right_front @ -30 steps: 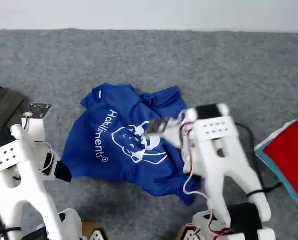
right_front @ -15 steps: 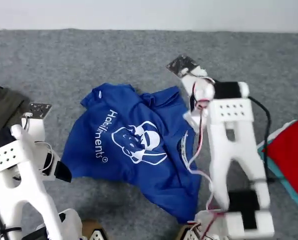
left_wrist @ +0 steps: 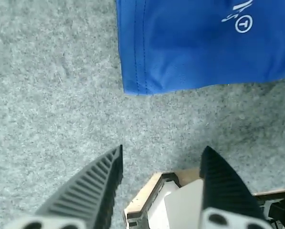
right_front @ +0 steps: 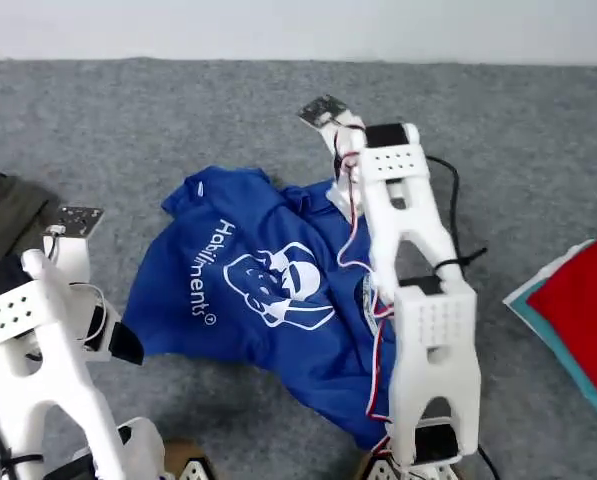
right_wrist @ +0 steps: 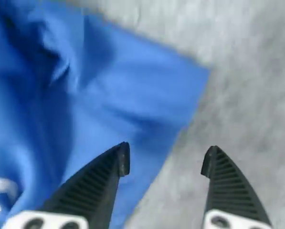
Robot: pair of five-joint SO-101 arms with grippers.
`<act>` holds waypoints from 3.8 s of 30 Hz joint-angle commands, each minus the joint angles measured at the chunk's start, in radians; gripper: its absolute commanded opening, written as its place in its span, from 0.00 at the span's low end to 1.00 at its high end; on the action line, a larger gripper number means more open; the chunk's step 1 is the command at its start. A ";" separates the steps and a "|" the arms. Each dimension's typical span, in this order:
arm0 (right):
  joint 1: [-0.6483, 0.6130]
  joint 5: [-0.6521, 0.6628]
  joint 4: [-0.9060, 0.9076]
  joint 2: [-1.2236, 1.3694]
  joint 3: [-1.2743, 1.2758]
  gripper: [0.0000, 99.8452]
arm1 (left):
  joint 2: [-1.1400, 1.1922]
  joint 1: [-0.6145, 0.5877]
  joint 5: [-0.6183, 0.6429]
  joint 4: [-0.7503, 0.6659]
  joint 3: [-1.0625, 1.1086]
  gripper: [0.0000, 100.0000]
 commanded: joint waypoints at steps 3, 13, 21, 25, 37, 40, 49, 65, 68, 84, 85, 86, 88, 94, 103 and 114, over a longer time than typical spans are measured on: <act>-0.033 0.023 0.101 0.283 -0.586 0.26 | -0.031 0.000 -0.012 0.026 -0.004 0.25; -0.062 0.023 0.099 0.503 -0.790 0.03 | -0.031 -0.002 -0.011 0.028 -0.001 0.25; 0.012 0.020 0.061 0.498 -0.793 0.01 | -0.031 0.000 -0.011 0.028 0.001 0.25; 0.081 0.017 0.074 0.498 -0.793 0.01 | -0.031 -0.002 -0.011 0.028 0.001 0.25; 0.317 0.017 0.156 0.423 -0.810 0.01 | -0.031 -0.002 -0.011 0.026 0.001 0.25; 0.325 0.015 0.162 0.404 -0.810 0.01 | -0.031 -0.002 -0.011 0.026 0.001 0.25; 0.180 -0.118 0.328 0.249 -0.801 0.20 | -0.021 0.003 0.049 -0.023 -0.142 0.25; 0.137 -0.206 0.329 -0.058 -0.377 0.23 | 0.852 0.368 0.356 -0.061 -1.116 0.30; 0.136 -0.206 0.329 -0.104 -0.264 0.23 | 1.079 0.413 0.359 -0.005 -1.455 0.30; 0.148 -0.207 0.328 -0.291 0.052 0.23 | 1.823 0.473 0.181 -0.002 -2.287 0.23; 0.148 -0.209 0.328 -0.294 0.052 0.23 | 1.827 0.477 0.181 -0.015 -2.287 0.23; 0.148 -0.210 0.328 -0.294 0.052 0.23 | 1.832 0.480 0.181 -0.032 -2.287 0.23; 0.150 -0.210 0.328 -0.292 0.052 0.23 | 1.837 0.493 0.183 -0.061 -2.287 0.23; 0.150 -0.210 0.328 -0.286 0.054 0.23 | 1.838 0.539 0.183 -0.149 -2.287 0.16; 0.150 -0.210 0.328 -0.285 0.054 0.23 | 1.830 0.528 -0.005 -0.245 -2.293 0.04; 0.151 -0.204 0.234 -0.229 0.157 0.23 | 1.712 0.450 -0.149 -0.322 -2.301 0.02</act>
